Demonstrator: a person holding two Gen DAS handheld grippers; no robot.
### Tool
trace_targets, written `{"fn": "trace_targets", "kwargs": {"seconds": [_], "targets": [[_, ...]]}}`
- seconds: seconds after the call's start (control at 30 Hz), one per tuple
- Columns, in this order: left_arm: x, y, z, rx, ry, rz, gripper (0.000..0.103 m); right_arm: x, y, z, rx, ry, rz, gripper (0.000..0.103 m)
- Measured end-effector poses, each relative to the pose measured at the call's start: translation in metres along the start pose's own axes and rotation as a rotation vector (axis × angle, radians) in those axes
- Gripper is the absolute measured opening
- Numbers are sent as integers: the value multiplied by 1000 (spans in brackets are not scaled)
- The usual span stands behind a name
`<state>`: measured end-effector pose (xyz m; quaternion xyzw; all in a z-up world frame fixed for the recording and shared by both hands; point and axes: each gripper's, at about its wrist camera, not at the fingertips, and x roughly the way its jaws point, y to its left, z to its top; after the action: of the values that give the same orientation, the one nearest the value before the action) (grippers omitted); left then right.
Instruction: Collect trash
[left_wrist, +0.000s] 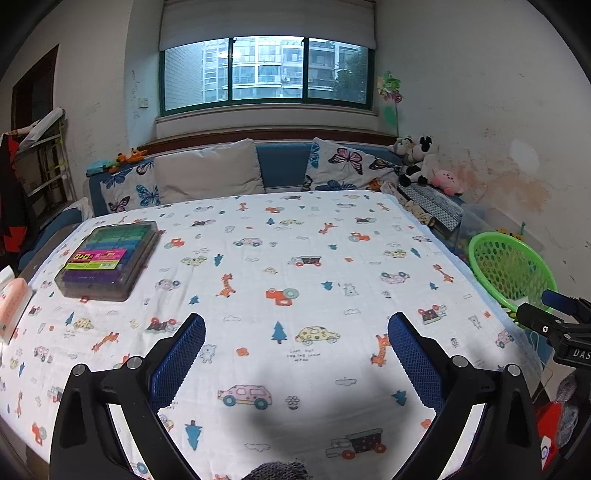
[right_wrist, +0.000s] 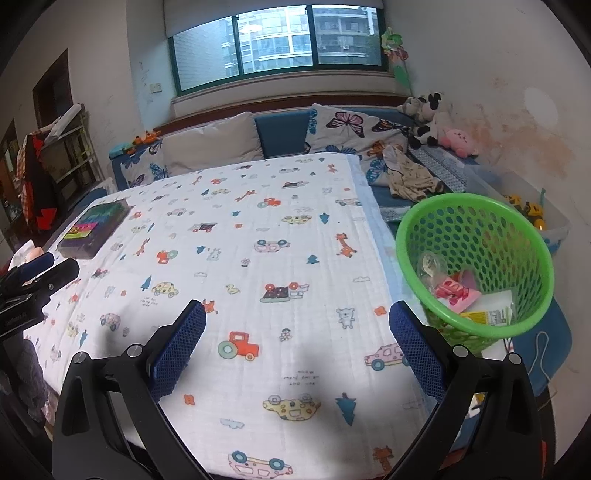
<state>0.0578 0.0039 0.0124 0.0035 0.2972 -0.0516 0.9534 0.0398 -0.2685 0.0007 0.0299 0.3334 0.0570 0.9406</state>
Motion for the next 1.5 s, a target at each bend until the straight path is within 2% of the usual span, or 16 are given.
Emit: {"fn": "trace_targets", "kwargs": {"seconds": [0.7, 1.5], "targets": [[-5, 11, -6, -33, -4, 46, 96, 1, 5, -3, -10, 4, -5, 99], [-5, 16, -10, -52, 15, 62, 96, 4, 8, -3, -10, 6, 5, 99]]}}
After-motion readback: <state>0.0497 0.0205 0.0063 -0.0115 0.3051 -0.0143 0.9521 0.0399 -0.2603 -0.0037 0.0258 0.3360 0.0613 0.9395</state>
